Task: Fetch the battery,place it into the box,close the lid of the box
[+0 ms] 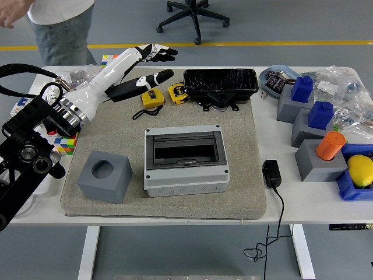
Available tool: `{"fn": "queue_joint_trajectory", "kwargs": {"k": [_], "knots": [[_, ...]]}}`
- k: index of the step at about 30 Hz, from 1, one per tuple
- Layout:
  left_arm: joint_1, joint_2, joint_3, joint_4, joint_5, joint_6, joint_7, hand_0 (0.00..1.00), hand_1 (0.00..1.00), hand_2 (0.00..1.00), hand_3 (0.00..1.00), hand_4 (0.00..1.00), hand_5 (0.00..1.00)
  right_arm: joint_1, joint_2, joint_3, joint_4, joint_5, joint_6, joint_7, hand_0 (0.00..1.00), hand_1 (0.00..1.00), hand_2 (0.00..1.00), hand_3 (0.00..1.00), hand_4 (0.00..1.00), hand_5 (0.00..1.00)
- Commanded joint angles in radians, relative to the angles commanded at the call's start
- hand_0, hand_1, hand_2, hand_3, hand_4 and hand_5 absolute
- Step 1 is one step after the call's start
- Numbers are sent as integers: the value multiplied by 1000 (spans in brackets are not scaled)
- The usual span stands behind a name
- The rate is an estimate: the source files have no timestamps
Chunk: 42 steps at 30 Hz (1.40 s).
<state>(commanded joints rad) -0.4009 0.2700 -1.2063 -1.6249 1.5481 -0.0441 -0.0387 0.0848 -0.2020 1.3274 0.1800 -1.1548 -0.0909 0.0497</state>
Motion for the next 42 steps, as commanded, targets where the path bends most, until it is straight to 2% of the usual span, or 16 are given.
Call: {"fn": "queue_joint_trajectory", "kwargs": {"k": [1,6,7,8,11,13,18,19,22,27,30,36,42], "knots": [[7,-14,-20,10,-15,14,-17,836,895,854,845,998,998,-1,2,3,0,-3,0,0,850,836,808,843,998,998],[46,-70,-111,49,-115,63,-84,836,895,854,845,998,998,-5,14,23,0,-19,-1,-2,850,836,808,843,998,998],[51,-75,-122,52,-126,67,-90,887,942,904,869,998,998,-6,16,27,0,-22,-1,-2,850,837,808,842,998,998],[60,-85,-142,60,-153,76,-104,887,942,904,869,998,998,-6,20,40,0,-33,-1,-3,850,837,808,842,998,998],[76,-100,-188,81,-210,82,-128,887,942,904,869,998,998,-7,27,63,0,-53,-2,-4,850,837,808,842,998,998],[89,-105,-217,100,-278,63,-151,901,951,903,878,998,998,-9,30,45,0,-41,-2,-2,850,837,809,841,998,998],[123,-87,-261,123,-373,26,-150,901,951,903,878,998,998,-16,32,23,0,-33,-4,-6,850,837,809,841,998,998],[129,-82,-263,130,-405,12,-141,966,998,960,933,998,998,-16,32,29,0,-39,-4,-8,851,838,809,843,998,998],[146,-73,-266,148,-472,-17,-118,966,998,960,933,998,998,-16,33,42,0,-53,-6,-10,851,838,809,843,998,998],[172,-77,-282,169,-512,-36,-108,998,998,978,969,998,998,-20,36,50,0,-62,-8,-10,852,840,810,842,998,998],[176,-68,-299,181,-504,-41,-105,998,998,978,969,998,998,-23,39,54,0,-64,-8,-9,852,840,810,842,998,998],[185,-18,-345,193,-409,-45,-69,998,998,975,959,998,998,-20,39,66,0,-69,-9,-9,852,841,810,842,998,998],[188,-12,-395,180,-271,-50,-15,998,998,962,945,998,998,-24,43,80,0,-73,-9,-9,852,843,811,841,998,998]]}}
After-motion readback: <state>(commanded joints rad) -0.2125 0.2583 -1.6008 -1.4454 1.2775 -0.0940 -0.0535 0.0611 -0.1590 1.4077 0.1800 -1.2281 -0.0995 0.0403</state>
